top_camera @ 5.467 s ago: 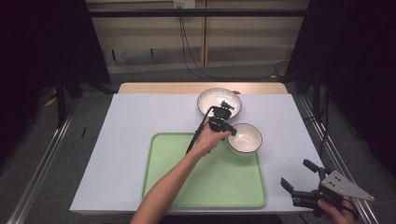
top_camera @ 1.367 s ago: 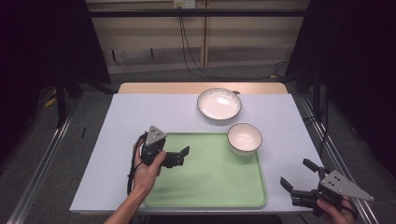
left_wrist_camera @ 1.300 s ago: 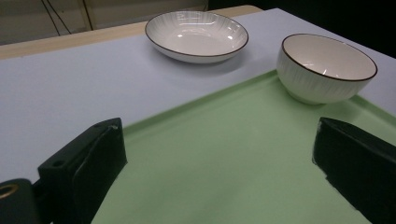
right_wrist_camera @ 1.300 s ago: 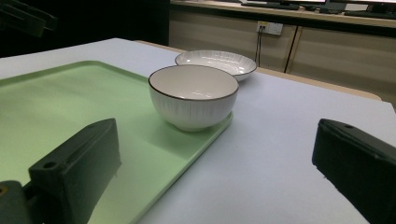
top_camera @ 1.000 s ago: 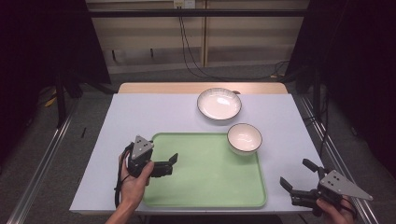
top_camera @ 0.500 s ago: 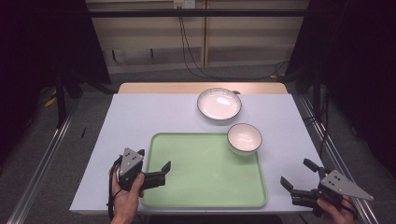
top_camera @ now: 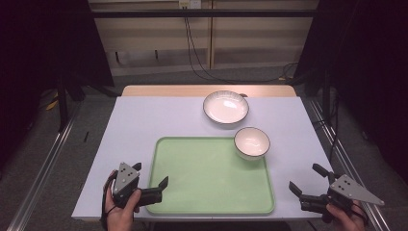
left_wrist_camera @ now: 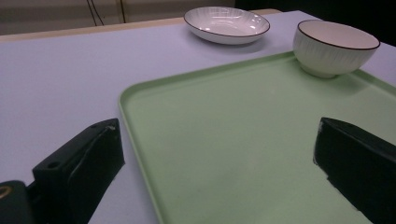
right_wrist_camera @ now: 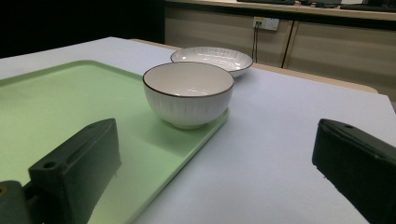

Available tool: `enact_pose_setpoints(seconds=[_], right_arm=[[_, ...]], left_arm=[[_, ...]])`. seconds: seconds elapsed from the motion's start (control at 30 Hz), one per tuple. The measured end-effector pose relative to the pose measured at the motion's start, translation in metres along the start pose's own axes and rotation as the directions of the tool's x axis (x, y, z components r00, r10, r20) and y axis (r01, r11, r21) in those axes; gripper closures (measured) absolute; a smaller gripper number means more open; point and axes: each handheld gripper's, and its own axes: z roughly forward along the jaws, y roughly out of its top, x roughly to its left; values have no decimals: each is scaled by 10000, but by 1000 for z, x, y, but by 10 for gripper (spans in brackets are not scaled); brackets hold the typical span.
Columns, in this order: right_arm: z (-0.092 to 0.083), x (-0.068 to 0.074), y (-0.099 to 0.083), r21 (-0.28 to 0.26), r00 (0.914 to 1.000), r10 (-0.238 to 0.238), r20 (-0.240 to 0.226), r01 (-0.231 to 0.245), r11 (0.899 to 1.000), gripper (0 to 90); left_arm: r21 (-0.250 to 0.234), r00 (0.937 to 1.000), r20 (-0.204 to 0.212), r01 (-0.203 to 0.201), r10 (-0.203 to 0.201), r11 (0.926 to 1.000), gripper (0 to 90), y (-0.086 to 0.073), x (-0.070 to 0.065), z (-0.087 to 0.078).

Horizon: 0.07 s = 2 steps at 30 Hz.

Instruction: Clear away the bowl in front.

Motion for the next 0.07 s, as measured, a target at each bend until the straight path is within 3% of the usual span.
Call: enact_pose_setpoints(seconds=[0.07], right_arm=[[0, 0, 0, -2, 10000, 11, -29, -11, 10000, 6]], left_arm=[[-88, 10000, 69, 70, -70, 9999, 17, 0, 0, 0]])
